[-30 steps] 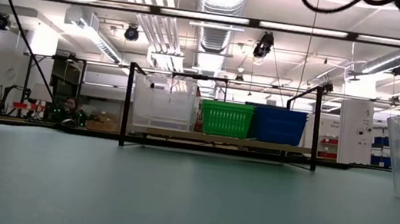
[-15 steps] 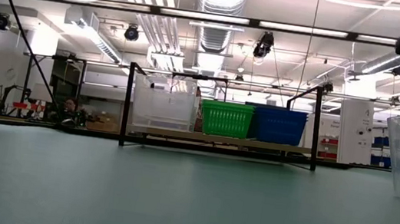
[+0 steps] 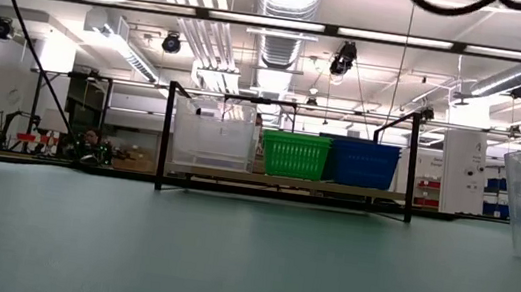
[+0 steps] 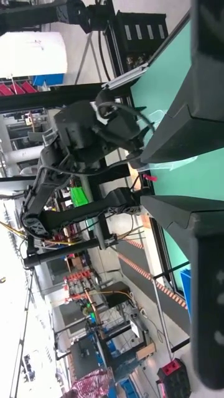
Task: Stack baskets on shelf by color
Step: Stack the transparent bin on the transparent bins on the shelf
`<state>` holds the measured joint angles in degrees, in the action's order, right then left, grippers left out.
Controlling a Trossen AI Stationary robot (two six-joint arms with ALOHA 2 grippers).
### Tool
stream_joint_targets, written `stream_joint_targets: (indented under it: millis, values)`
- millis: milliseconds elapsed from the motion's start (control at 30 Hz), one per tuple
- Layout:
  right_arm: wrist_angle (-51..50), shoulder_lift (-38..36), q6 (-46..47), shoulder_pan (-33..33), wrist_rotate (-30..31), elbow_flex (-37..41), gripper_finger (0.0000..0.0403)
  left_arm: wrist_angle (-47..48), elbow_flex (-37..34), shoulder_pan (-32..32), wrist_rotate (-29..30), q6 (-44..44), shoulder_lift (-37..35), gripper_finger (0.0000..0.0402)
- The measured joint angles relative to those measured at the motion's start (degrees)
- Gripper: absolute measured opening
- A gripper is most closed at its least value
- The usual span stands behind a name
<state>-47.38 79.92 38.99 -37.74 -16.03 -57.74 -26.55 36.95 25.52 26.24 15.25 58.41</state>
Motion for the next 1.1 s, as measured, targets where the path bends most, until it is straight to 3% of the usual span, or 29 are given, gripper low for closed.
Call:
stream_joint_targets:
  millis: [167,433,633,800,900,1000,1100]
  values:
    - [0.4,2.7,-0.9,0.7,0.3,0.0,0.0146,0.0,0.0,0.0,0.0,0.0,0.1,0.0079]
    - [11.5,3.2,-6.4,5.8,4.7,0.0,0.002,-0.1,0.0,0.0,0.0,-0.1,0.8,0.0079]
    - [29.0,3.4,-13.3,14.1,23.2,0.0,0.0028,-0.4,0.0,0.0,0.0,-0.1,0.8,0.0079]
    - [38.6,3.2,-18.1,21.5,20.9,-0.1,0.0069,-0.5,0.0,0.0,0.0,0.0,0.9,0.0079]
    - [36.5,1.6,-19.9,24.8,15.8,-0.1,0.0097,-0.5,0.0,0.0,0.0,0.0,0.9,0.0079]
    - [25.8,-2.4,-19.3,27.3,11.1,-1.3,0.0107,-0.5,0.0,0.0,0.0,-0.3,0.9,0.0079]
    - [5.7,-6.2,-19.2,27.4,18.6,-3.4,0.0095,-0.4,0.0,0.0,0.0,-1.4,0.9,0.0079]
